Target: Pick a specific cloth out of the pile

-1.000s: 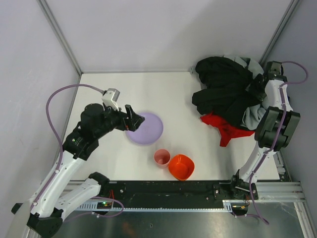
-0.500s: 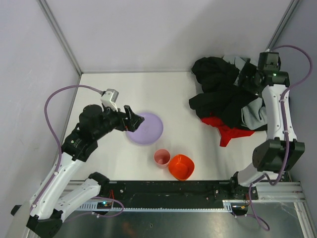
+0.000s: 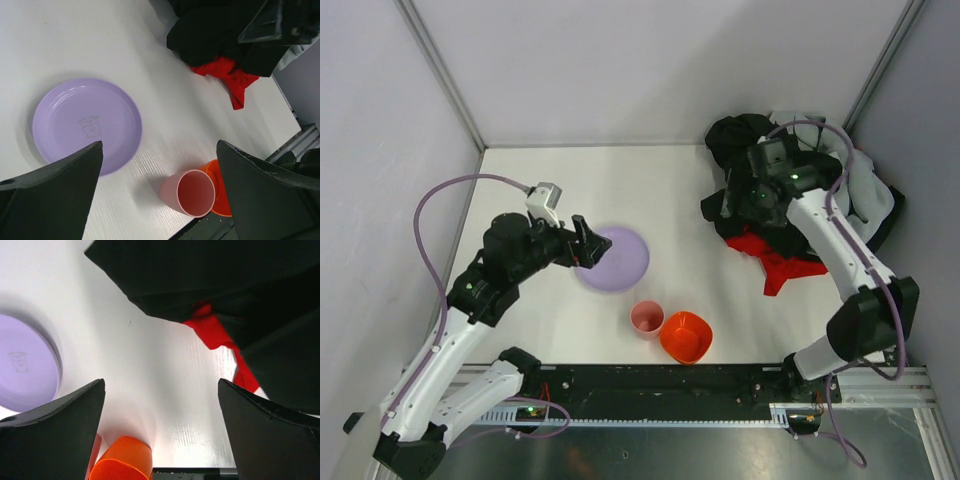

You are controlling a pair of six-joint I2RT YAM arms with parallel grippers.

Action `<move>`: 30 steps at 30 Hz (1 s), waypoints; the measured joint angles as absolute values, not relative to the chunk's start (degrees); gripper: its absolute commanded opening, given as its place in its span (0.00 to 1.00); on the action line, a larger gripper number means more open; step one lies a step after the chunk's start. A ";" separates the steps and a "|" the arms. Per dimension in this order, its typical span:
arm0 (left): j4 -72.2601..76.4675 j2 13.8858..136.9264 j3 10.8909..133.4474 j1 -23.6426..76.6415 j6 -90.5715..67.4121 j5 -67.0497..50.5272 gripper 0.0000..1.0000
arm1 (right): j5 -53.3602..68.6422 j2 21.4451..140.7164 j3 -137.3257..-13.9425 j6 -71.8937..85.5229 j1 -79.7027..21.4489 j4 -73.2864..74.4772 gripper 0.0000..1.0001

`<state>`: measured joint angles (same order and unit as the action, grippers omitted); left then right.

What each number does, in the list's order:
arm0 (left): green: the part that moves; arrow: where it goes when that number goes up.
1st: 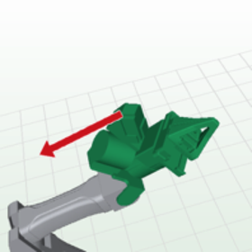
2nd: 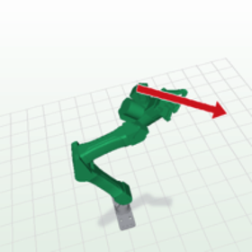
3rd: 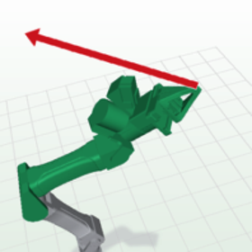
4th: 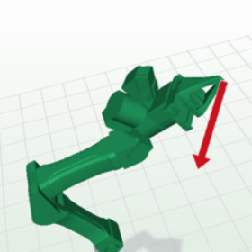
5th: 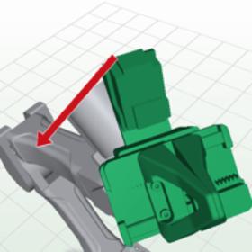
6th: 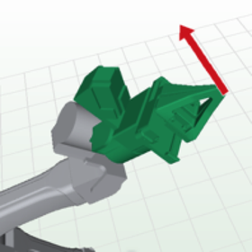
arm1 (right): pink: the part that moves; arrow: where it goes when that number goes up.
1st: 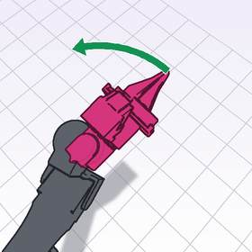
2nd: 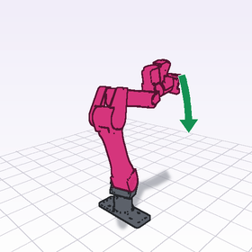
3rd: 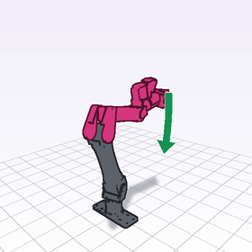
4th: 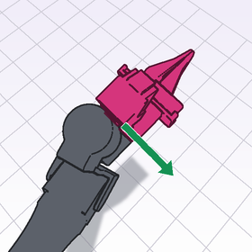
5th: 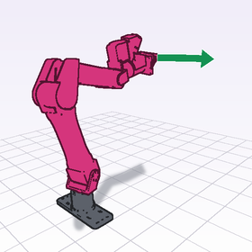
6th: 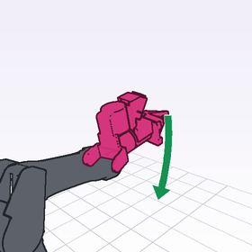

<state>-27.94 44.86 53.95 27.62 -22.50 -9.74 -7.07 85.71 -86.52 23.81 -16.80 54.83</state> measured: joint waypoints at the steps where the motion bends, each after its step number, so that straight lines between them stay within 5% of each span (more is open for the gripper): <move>1: -27.92 44.86 53.74 27.62 -22.50 -9.74 1.00 | -7.05 86.63 -85.84 24.16 -17.54 54.50 0.99; 11: -27.90 46.06 53.15 27.62 -22.59 -9.89 1.00 | -6.61 103.85 -85.23 27.46 -20.10 48.53 0.99; 17: -27.88 47.77 53.12 27.62 -22.68 -10.72 1.00 | -7.55 112.71 -91.64 27.90 -20.08 48.60 0.90; 20: -27.86 48.16 53.04 27.62 -22.79 -10.87 1.00 | -8.38 115.44 -95.09 28.18 -20.01 48.88 0.72; 25: -27.53 48.18 52.90 27.62 -23.07 -10.96 1.00 | -9.10 116.42 -98.70 27.79 -19.35 49.17 0.10; 30: -27.27 47.92 52.16 27.62 -23.11 -10.96 1.00 | -9.91 116.71 -101.16 26.92 -17.28 49.45 0.00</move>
